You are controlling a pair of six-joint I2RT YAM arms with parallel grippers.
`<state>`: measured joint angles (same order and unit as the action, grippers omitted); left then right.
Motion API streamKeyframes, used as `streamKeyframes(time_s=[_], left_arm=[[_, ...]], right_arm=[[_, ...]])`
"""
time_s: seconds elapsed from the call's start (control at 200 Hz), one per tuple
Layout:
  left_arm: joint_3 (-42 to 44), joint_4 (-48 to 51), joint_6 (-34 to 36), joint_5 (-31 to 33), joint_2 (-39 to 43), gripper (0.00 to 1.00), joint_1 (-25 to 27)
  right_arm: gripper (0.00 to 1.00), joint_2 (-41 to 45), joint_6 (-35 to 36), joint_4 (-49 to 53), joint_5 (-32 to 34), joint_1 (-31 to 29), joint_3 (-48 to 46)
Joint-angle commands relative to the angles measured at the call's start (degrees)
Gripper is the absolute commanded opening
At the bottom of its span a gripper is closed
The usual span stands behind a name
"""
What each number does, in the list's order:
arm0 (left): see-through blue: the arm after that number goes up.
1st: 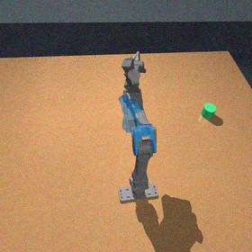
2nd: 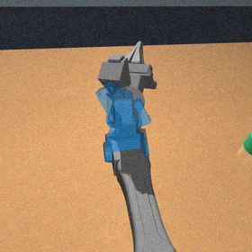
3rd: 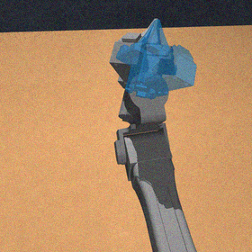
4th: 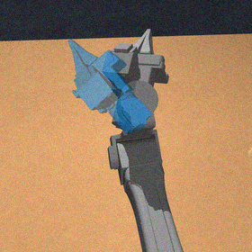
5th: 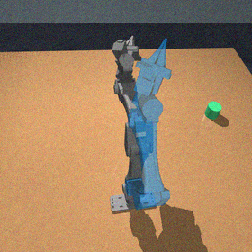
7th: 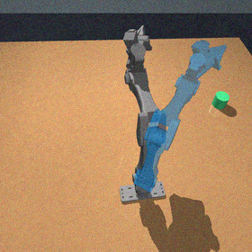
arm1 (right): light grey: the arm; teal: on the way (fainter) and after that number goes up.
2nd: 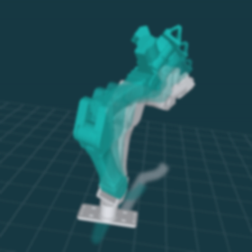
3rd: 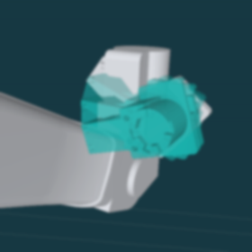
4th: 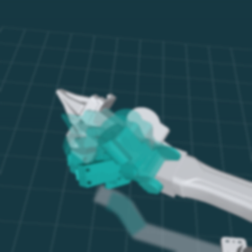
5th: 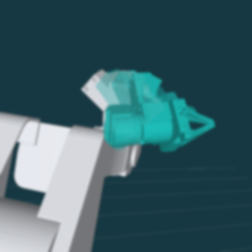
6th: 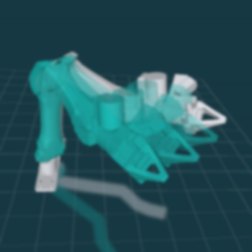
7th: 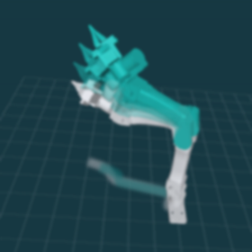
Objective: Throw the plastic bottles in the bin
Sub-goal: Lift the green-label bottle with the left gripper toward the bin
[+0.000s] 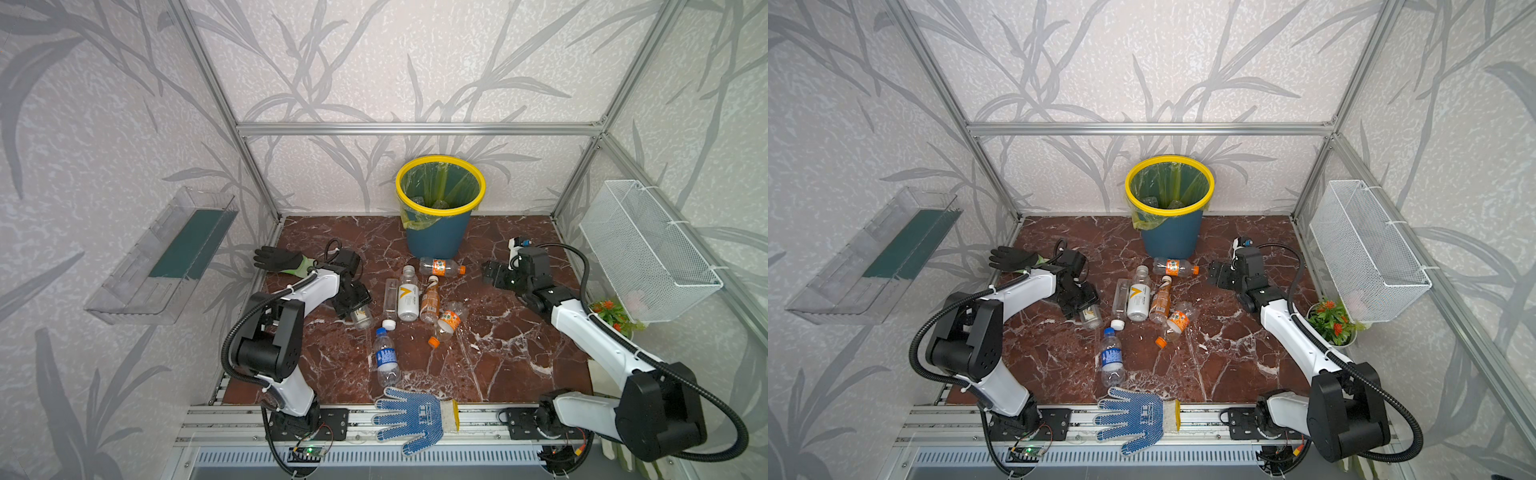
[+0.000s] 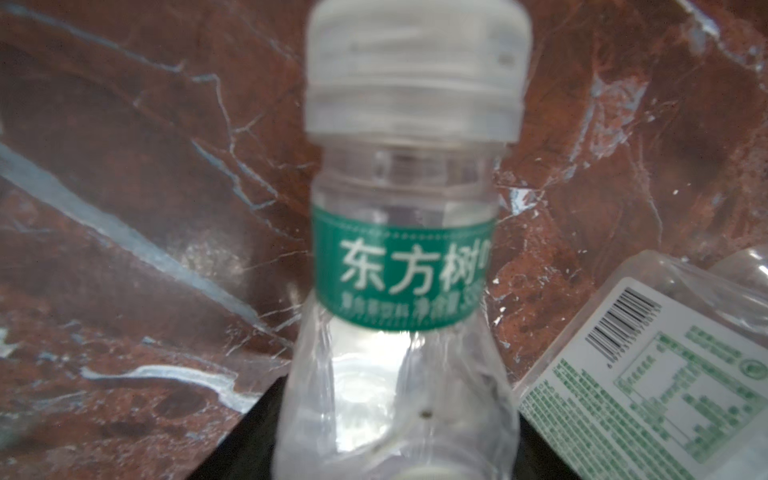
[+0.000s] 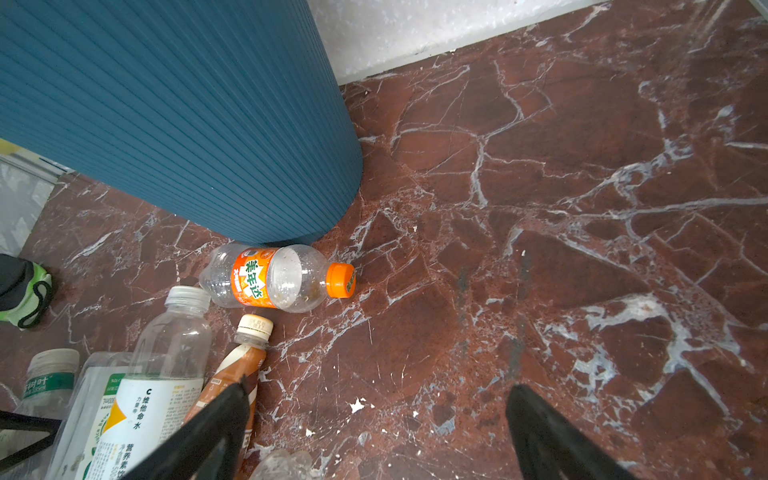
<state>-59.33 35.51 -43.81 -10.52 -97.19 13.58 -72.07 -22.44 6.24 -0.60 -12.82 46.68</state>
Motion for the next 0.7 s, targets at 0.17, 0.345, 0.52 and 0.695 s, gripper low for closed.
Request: streamKeyframes(time_s=[0.17,0.345,0.52,0.695], left_arm=[[-0.45,1.41,2.3,1.86,-0.51,0.53,0.34],[-0.45,1.71,4.89,5.92,3.33,0.48,0.22],[2.25,-4.08,9.67,9.72,13.24,0.48,0.21],[7.74,-13.49,14.17,13.87,26.97,0.48,0.08]], right_arm=[[0.97,0.51,-0.26,-0.64,-0.45,0.51,-0.71],[0.97,0.95,-0.03,0.26,-0.37,0.52,-0.27],[0.96,0.71,0.53,1.75,-0.45,0.53,0.32],[0.95,0.1,0.83,3.4,-1.29,0.42,1.04]])
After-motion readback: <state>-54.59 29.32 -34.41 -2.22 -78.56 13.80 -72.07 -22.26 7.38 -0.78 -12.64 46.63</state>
